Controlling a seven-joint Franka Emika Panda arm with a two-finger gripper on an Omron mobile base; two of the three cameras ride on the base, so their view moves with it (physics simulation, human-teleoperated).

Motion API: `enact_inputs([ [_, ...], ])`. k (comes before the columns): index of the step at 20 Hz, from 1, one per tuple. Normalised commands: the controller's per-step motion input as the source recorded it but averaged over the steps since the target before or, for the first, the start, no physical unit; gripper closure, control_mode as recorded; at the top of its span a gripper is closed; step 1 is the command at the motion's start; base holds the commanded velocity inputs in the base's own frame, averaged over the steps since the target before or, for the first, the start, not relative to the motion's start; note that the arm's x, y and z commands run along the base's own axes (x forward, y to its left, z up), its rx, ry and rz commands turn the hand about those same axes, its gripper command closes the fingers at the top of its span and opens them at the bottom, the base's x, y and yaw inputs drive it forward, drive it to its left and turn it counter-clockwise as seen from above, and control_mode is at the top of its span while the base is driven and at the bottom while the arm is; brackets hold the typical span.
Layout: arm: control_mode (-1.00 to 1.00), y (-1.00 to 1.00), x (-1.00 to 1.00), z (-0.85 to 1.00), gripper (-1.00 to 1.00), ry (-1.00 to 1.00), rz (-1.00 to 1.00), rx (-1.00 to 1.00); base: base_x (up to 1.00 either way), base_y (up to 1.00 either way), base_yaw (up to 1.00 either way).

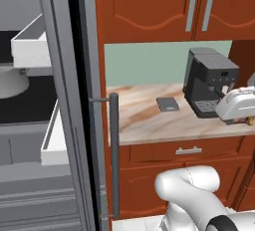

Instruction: Take the chicken drumstick from the fridge and place it on the digital scale on the counter by the fridge. Wait a few seconds for a reading, then move it to the plate on the dining counter.

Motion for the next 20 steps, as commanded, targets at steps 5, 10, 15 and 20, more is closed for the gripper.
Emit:
enact_inputs([
  [5, 1.00, 0.00, 0.00, 0.00, 1.00, 0.00, 0.00, 0.00, 0.45, -0.19, -0.02],
  [10, 1.00, 0.00, 0.00, 0.00, 1.00, 0.00, 0.00, 0.00, 0.46, -0.49, 0.00],
  [15, 1.00, 0.00, 0.00, 0.00, 1.00, 0.00, 0.00, 0.00, 0.03, -0.46, -0.06],
  [20, 1.00, 0.00, 0.00, 0.00, 1.00, 0.00, 0.00, 0.00, 0.36, -0.02, -0.10],
])
